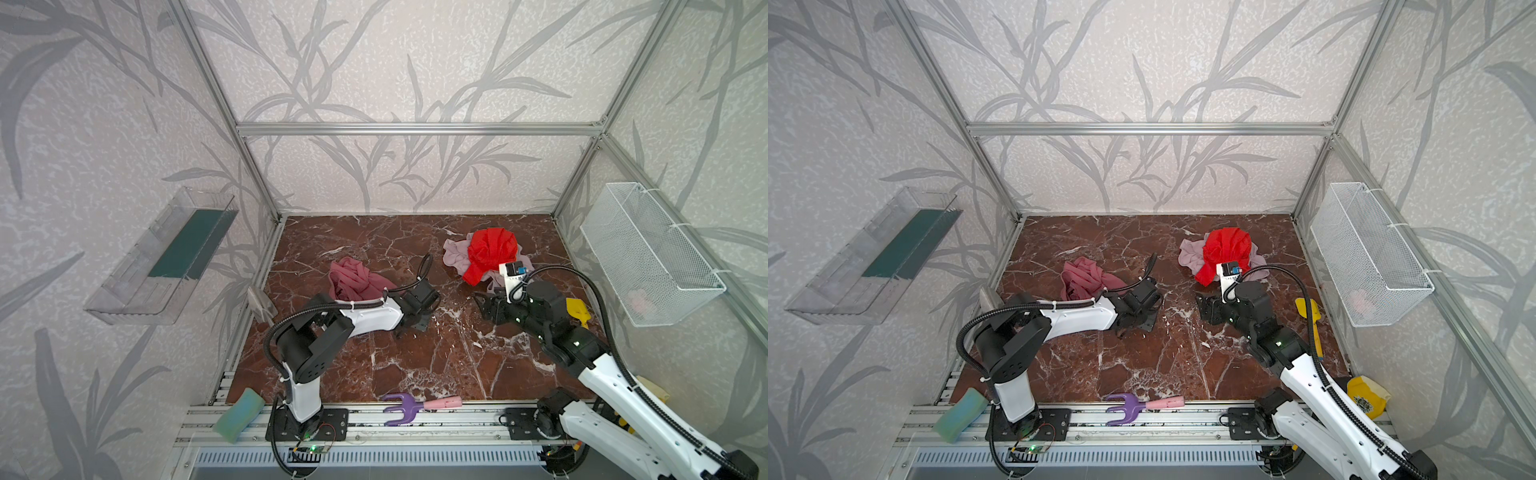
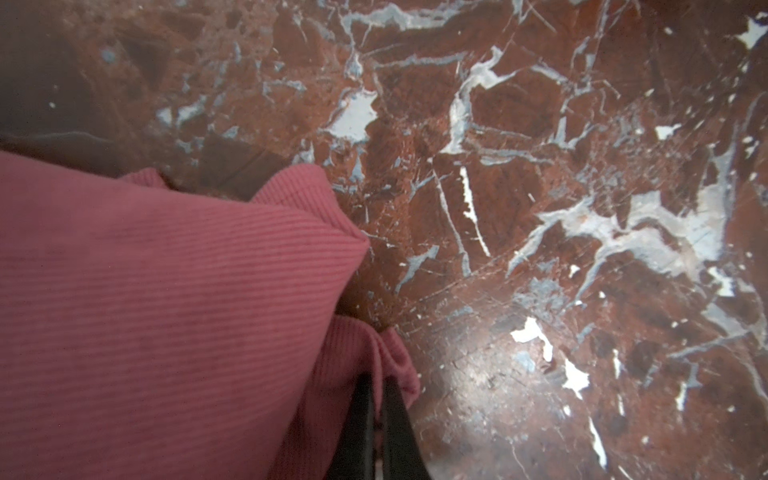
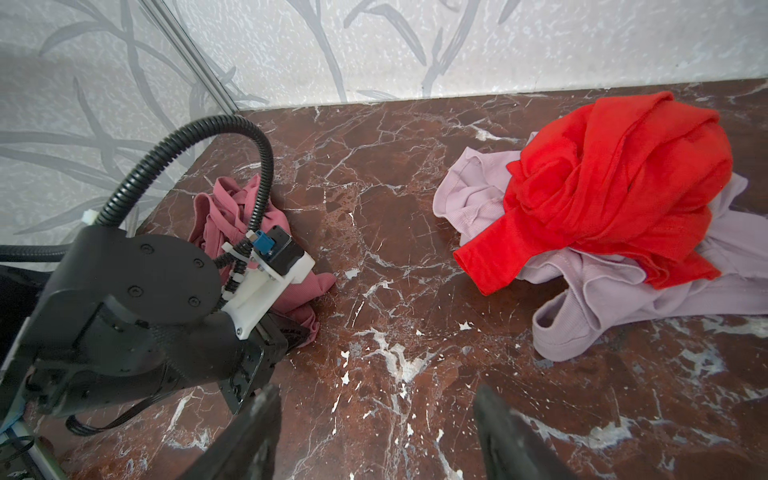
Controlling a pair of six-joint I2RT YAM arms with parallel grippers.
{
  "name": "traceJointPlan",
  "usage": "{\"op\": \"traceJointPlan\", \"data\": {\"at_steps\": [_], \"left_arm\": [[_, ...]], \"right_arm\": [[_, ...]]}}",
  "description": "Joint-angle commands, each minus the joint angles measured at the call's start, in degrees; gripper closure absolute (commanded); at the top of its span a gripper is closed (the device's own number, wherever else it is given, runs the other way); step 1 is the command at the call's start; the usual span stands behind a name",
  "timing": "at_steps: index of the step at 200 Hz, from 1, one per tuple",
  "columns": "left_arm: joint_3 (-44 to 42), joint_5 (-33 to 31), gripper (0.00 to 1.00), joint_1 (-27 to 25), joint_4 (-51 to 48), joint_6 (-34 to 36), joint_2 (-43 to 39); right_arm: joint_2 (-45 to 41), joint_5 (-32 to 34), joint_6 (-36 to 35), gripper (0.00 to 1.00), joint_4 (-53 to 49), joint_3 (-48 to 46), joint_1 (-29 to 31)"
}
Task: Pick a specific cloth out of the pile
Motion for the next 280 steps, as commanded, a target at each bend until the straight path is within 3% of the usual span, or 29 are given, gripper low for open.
{"op": "traceJointPlan", "data": {"at_steps": [1, 59, 107, 204, 280], "left_arm": [[0.7, -0.5, 1.00, -0.4, -1.5, 0.4, -3.5], [3.9, 1.9, 1.00, -0.3, -5.0, 2.1, -15.0], [4.4, -3.8, 1.00, 1.5, -5.0, 4.6, -24.4], [0.7, -2.8, 1.00, 19.3, -5.2, 3.2, -37.5], [-7.3, -4.1, 1.00, 32.7, 0.5, 0.3, -34.0]], "right_arm": [[-1.6, 0.0, 0.5, 0.27, -1.3, 1.4, -0.2], [-2.2, -0.6, 0.9, 0.27, -1.9, 2.3, -0.2], [-1.3, -2.5, 1.8, 0.27, -0.8, 3.8, -0.2], [2.4, -5.7, 3.5, 0.27, 2.6, 6.7, -0.2], [4.4, -6.5, 4.6, 0.28, 5.1, 5.9, -0.2]]}}
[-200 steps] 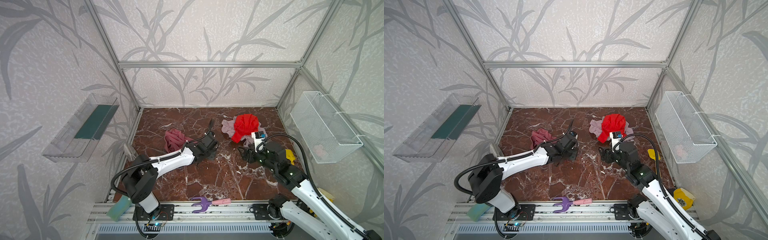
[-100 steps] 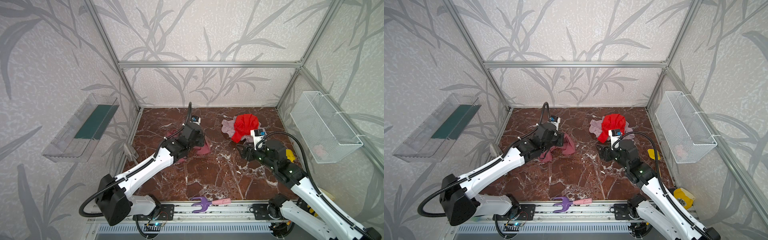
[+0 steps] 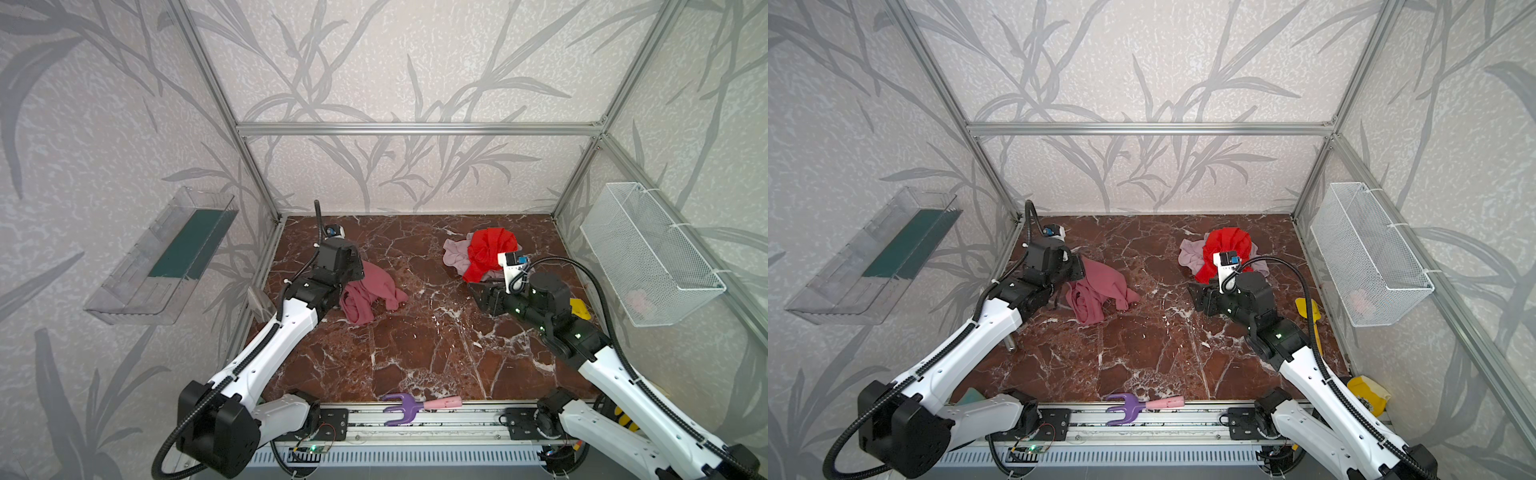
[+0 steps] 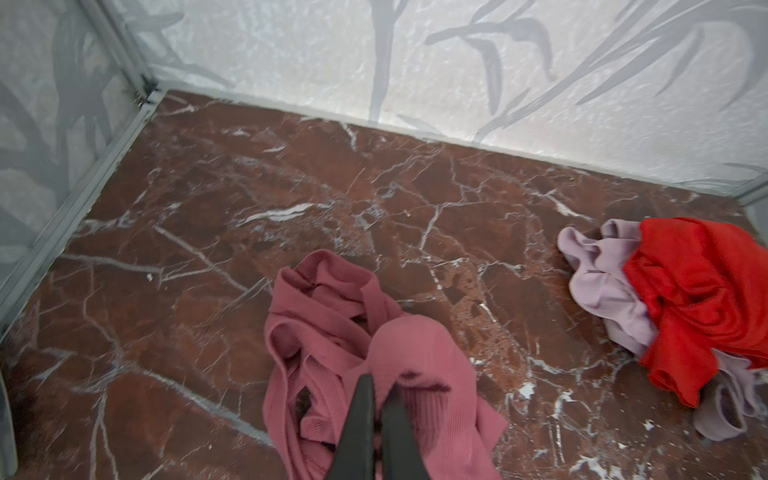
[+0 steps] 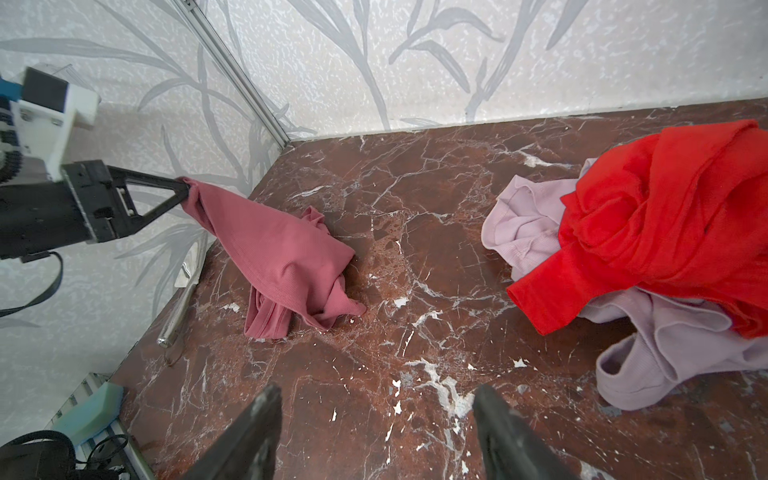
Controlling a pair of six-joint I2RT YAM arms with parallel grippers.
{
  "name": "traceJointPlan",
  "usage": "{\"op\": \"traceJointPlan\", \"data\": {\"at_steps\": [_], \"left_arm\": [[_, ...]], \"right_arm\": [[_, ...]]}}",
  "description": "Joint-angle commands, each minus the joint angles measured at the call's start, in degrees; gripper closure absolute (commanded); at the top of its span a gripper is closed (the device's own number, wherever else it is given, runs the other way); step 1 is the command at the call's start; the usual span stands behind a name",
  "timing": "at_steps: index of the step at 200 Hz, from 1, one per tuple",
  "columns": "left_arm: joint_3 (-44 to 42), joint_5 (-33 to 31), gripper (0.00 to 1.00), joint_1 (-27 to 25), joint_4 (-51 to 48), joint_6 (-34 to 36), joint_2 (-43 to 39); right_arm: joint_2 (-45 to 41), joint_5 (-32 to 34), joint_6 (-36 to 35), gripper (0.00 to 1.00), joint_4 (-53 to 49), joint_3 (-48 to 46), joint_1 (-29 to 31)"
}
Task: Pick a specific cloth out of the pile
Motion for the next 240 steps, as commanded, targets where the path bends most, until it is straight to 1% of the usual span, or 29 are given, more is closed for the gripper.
{"op": "traceJointPlan", "data": {"at_steps": [1, 23, 56, 62, 82, 93, 106, 117, 140, 166, 178, 207, 240], "left_arm": [[-2.2, -1.1, 1.00, 2.9, 3.5, -2.0, 1.8], [-2.6, -1.4, 1.00, 5.7, 4.1, -1.9, 4.6], [-2.8, 0.9, 1.00, 9.9, 5.3, -2.9, 9.0], [-2.4, 0.9, 0.87, 10.3, 4.5, -3.2, 9.7], [-1.3, 1.8, 0.60, 10.4, 3.1, -3.1, 10.6], [-1.5, 3.7, 0.54, 10.4, 3.3, -2.7, 9.8], [-2.1, 4.9, 0.50, 10.2, 3.1, -3.1, 8.1], [-2.4, 4.7, 0.48, 9.5, 2.0, -3.3, 6.3], [-2.8, 4.6, 0.47, 5.4, -0.4, -2.2, 3.2], [-3.5, 3.3, 0.47, -3.7, -2.3, 0.0, 1.7], [-3.7, 3.1, 0.47, -7.5, -2.7, -0.5, 2.1], [-4.1, 5.8, 0.48, -14.7, -0.4, -1.1, 5.9], [-0.9, 5.9, 0.48, -21.3, 2.2, -0.7, 15.7]], "right_arm": [[0.4, -0.6, 0.6, 0.28, 2.2, 0.8, -0.2], [0.8, -0.7, 0.6, 0.28, 2.1, 0.7, -0.2], [1.1, -0.5, 0.5, 0.28, 2.5, 0.3, -0.2], [1.2, -0.4, 0.5, 0.28, 2.5, 0.3, -0.2], [1.4, -0.4, 0.5, 0.28, 2.5, 0.2, -0.2], [1.5, -0.3, 0.5, 0.28, 2.5, 0.3, -0.2], [1.5, -0.2, 0.5, 0.28, 2.5, 0.2, -0.2], [1.4, -0.3, 0.5, 0.28, 2.5, 0.2, -0.2], [1.3, -0.5, 0.5, 0.28, 2.5, 0.0, -0.2], [1.1, -0.4, 0.5, 0.28, 2.2, -0.7, -0.2], [0.7, -0.3, 0.6, 0.28, 2.2, -1.2, -0.2], [-0.2, 0.2, 0.9, 0.28, 2.2, -2.4, -0.2], [-1.2, 0.7, 1.0, 0.28, 1.8, -2.7, -0.2]]}}
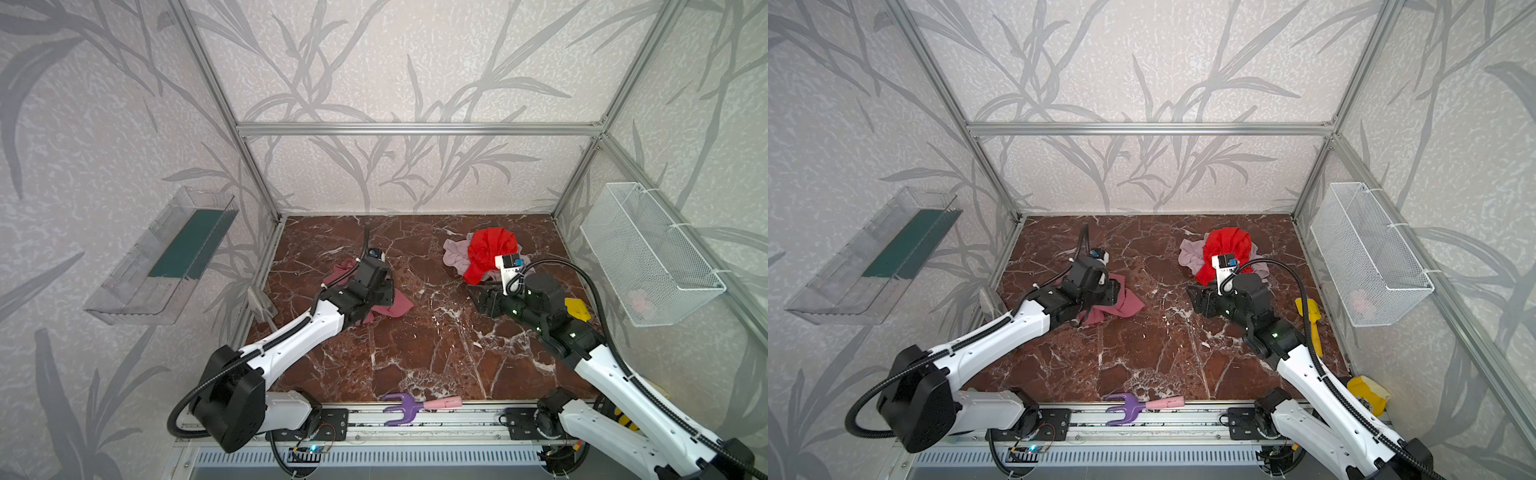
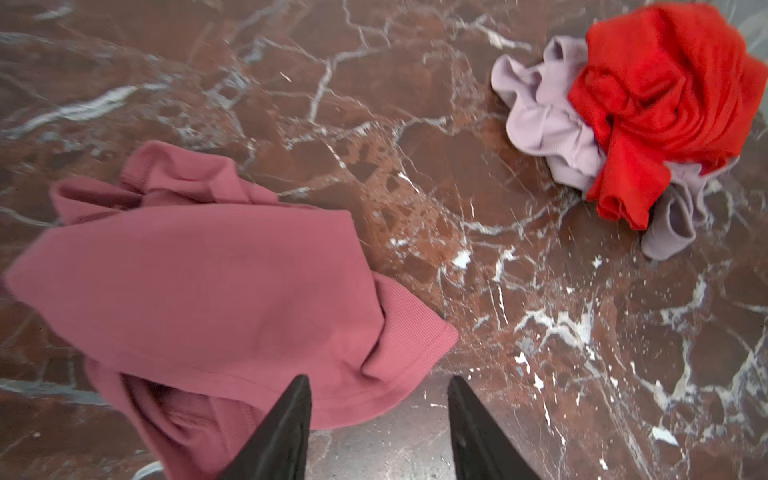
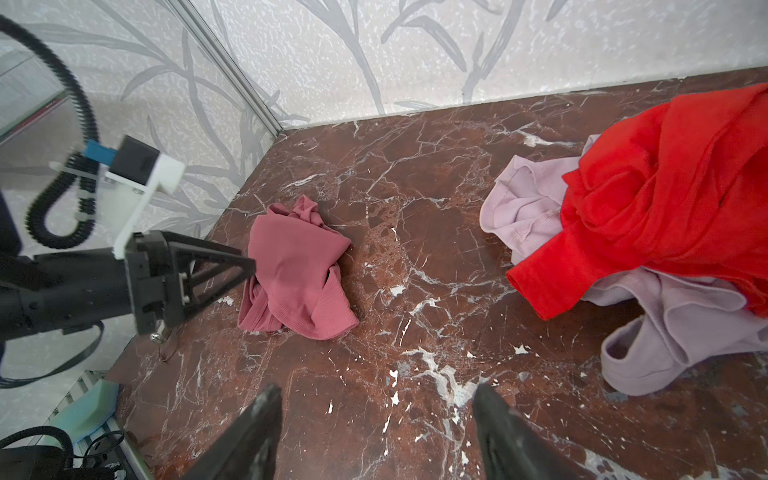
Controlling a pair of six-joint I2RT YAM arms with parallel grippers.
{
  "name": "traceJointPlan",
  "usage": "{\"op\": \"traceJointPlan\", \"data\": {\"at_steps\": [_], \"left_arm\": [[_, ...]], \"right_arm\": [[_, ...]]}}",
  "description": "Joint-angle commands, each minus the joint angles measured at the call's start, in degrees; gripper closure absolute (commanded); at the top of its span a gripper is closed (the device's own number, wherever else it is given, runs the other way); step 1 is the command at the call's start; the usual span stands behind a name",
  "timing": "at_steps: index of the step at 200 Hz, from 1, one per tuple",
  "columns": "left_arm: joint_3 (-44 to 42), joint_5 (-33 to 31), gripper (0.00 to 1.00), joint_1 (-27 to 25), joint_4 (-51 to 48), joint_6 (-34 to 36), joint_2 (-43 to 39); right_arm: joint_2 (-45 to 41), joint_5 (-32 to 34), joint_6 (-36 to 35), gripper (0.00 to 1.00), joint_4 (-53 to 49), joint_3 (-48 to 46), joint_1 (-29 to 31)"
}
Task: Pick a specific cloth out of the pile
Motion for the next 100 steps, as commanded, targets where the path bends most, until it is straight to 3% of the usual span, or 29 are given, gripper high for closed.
{"op": "traceJointPlan", "data": {"at_steps": [1, 45, 100], "left_arm": [[2.5, 0.3, 0.48, -3.5, 1.0, 0.3, 6.4], [11.0, 0.1, 0.50, -7.3, -1.3, 0.4, 19.0], [14.0, -3.4, 0.51, -7.8, -3.3, 0.8, 24.8]], "right_arm": [[-1.6, 0.6, 0.2, 0.28, 1.0, -0.6, -0.2], [-3.2, 1.4, 0.0, 0.28, -0.2, -0.9, -0.2], [-4.0, 1.5, -0.2, 0.28, -0.6, -1.1, -0.2]]}}
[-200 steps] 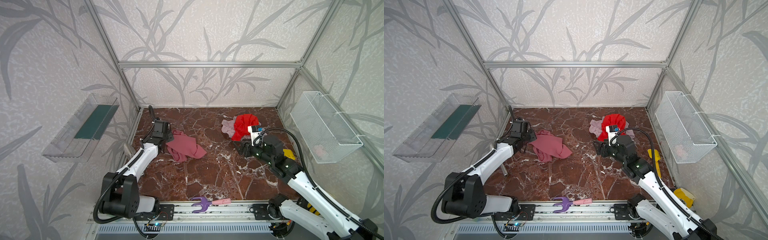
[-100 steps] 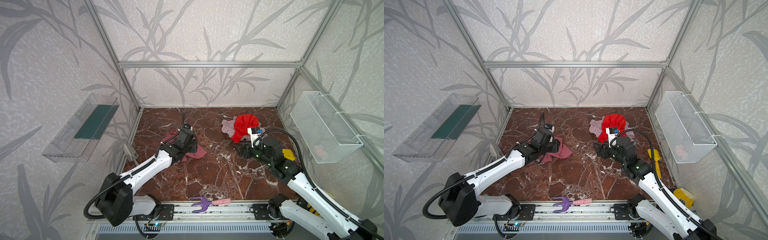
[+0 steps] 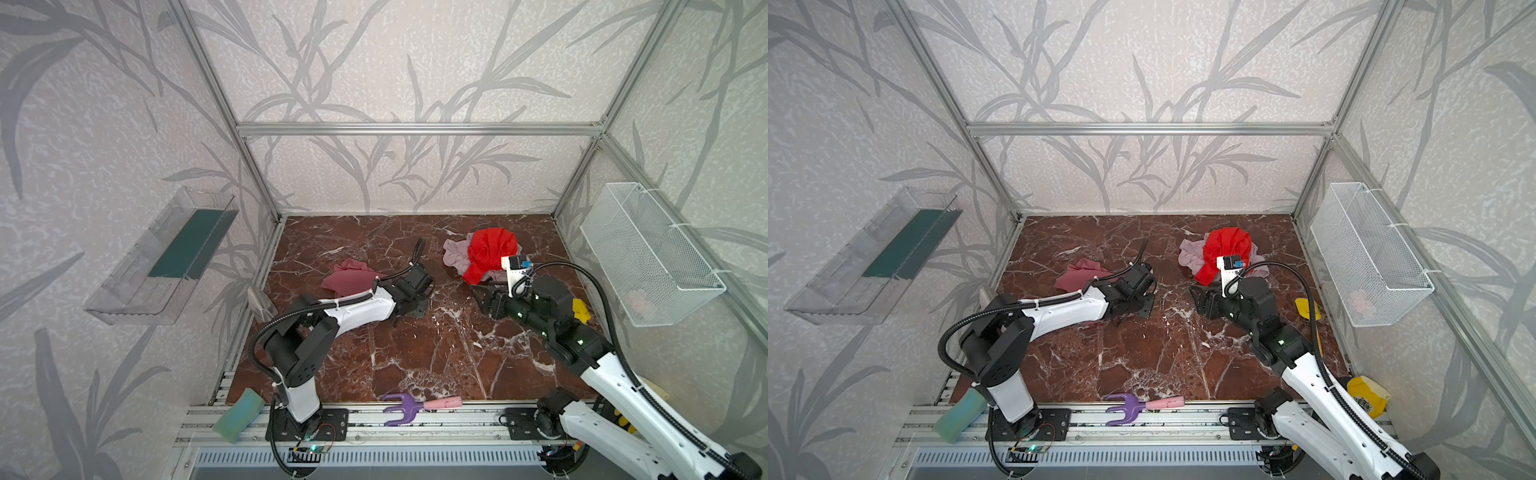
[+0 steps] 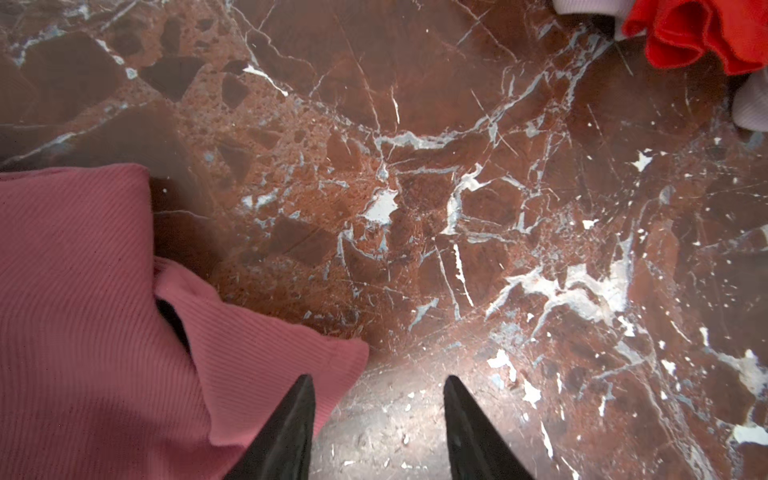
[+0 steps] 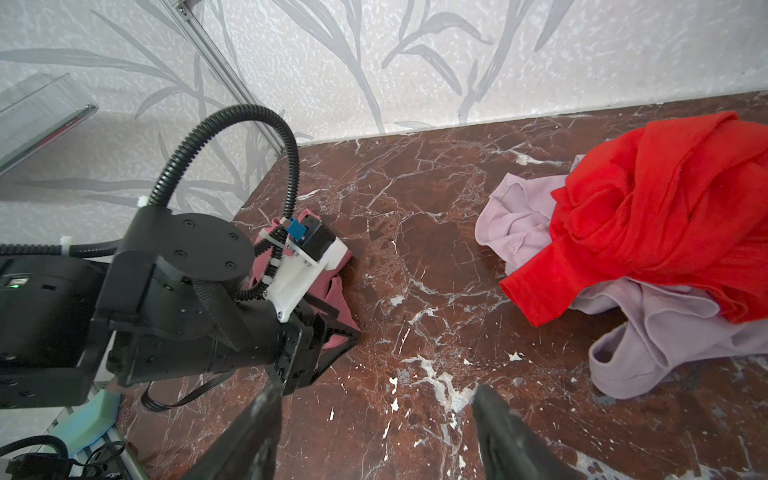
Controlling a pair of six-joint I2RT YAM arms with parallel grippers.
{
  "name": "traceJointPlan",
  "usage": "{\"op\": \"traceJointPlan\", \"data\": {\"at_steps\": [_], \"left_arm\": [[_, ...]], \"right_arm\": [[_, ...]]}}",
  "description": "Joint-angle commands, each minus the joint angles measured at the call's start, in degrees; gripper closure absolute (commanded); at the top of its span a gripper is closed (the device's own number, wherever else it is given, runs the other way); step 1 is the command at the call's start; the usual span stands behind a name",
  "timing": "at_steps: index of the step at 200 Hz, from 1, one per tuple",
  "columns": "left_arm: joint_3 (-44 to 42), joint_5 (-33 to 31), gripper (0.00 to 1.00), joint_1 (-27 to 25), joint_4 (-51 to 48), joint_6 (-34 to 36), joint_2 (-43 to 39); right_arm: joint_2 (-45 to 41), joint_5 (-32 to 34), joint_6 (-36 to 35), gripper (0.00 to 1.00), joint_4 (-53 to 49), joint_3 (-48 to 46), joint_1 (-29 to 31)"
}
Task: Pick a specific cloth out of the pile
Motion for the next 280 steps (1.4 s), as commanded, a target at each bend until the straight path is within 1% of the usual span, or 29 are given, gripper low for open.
{"op": "traceJointPlan", "data": {"at_steps": [1, 51, 89, 118, 134, 140, 164, 182, 220, 245, 266, 280], "left_arm": [[1.8, -2.6, 0.51, -0.1, -2.1, 0.6, 1.6], [4.3, -4.7, 0.53, -0.1, -3.2, 1.3, 6.2], [5.6, -4.9, 0.54, -0.1, -3.9, 2.0, 9.1], [6.2, -5.5, 0.58, -0.1, -4.5, 2.0, 10.7], [6.3, -5.9, 0.64, -0.1, -4.6, 2.0, 11.4], [6.4, -6.1, 0.68, -0.1, -4.9, 1.9, 11.6], [6.7, -6.8, 0.90, -0.1, -5.4, 1.7, 11.6], [6.3, -7.0, 1.00, -0.1, -5.4, 1.4, 9.4], [5.7, -6.6, 1.00, 0.0, -6.0, 1.2, 0.2], [5.6, -8.1, 1.00, 0.3, -6.3, 2.3, -7.2], [3.6, -9.2, 1.00, 1.6, -4.0, 3.5, -13.1], [2.1, -9.0, 1.00, 3.8, -2.6, 4.0, -17.0]], "right_arm": [[-0.5, 0.4, -0.2, 0.28, -0.1, -0.7, -0.2], [0.9, -0.2, 0.2, 0.28, 1.0, -0.6, -0.2], [1.5, -0.6, -0.1, 0.28, 1.7, -0.6, -0.2], [2.2, -0.7, -0.1, 0.28, 1.9, -0.3, -0.2], [2.4, -0.6, -0.1, 0.27, 2.0, -0.3, -0.2], [2.4, -0.6, -0.1, 0.28, 2.1, -0.3, -0.2], [2.4, -0.4, -0.1, 0.27, 1.9, -0.2, -0.2], [2.3, -0.4, -0.1, 0.27, 1.6, 0.1, -0.2], [1.9, -0.4, 0.1, 0.27, 1.5, 0.3, -0.2], [2.0, -0.7, 0.7, 0.27, 1.9, 0.3, -0.2], [2.2, -1.2, 1.0, 0.27, 2.3, 0.3, -0.2], [2.3, -1.3, 1.2, 0.27, 2.8, 0.2, -0.2]]}}
